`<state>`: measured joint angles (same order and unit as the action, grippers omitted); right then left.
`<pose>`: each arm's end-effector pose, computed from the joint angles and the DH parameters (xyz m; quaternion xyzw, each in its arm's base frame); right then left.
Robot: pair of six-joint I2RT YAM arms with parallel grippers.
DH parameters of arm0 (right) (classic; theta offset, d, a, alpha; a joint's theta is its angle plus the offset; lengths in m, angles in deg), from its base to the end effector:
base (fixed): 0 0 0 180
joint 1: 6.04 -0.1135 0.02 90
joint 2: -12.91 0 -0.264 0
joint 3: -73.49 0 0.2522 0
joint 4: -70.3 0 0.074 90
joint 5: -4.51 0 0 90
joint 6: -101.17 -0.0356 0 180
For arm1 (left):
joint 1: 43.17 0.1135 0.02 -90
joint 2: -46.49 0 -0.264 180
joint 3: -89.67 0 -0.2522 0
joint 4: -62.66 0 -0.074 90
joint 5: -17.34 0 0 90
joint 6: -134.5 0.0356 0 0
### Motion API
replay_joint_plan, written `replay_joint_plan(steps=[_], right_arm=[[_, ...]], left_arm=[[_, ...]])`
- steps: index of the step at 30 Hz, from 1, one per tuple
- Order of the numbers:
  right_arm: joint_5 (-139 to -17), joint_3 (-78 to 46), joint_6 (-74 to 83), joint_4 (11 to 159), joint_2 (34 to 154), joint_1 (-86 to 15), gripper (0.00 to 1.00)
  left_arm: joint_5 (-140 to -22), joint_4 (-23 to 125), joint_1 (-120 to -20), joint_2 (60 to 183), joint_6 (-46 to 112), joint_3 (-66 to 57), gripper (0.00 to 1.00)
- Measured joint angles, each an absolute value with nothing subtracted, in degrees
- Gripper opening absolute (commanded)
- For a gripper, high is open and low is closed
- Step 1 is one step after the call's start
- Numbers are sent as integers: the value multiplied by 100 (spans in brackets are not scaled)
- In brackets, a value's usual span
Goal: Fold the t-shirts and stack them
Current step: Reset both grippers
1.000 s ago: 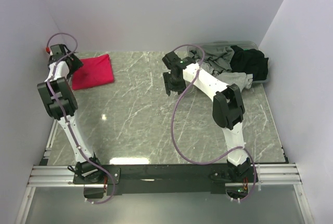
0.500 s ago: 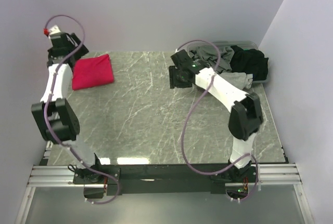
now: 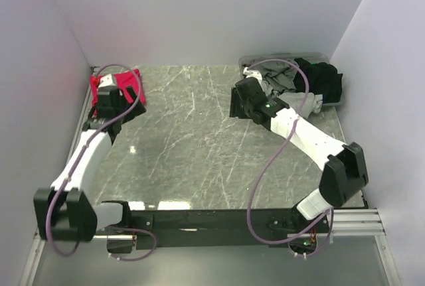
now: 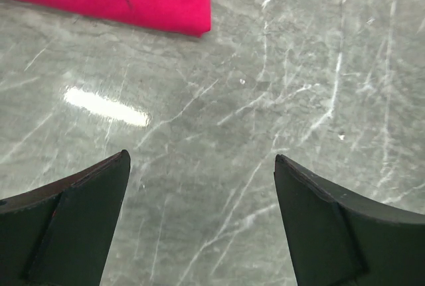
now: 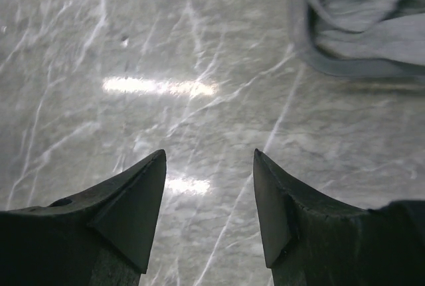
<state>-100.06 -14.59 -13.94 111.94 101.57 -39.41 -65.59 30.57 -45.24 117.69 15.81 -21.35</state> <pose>0.2942 0.1830 0.3020 -0.0141 0.9083 0.0951 0.4072 0.2772 -0.0056 0.2920 -0.2312 0.8522 -0.0711 0.4640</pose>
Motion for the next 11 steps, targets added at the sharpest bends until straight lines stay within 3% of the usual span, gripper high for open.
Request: replay_joint_plan(steps=[4, 11], right_arm=[[-10605, -880, -1426, 10864, 9530, -4002, 62], [-11522, -218, -1503, 10477, 8595, -4056, 62]], left_arm=[[-6478, 3077, -4548, 11032, 1483, -2559, 95], [-6329, 3077, -4576, 10761, 1478, -2838, 96]])
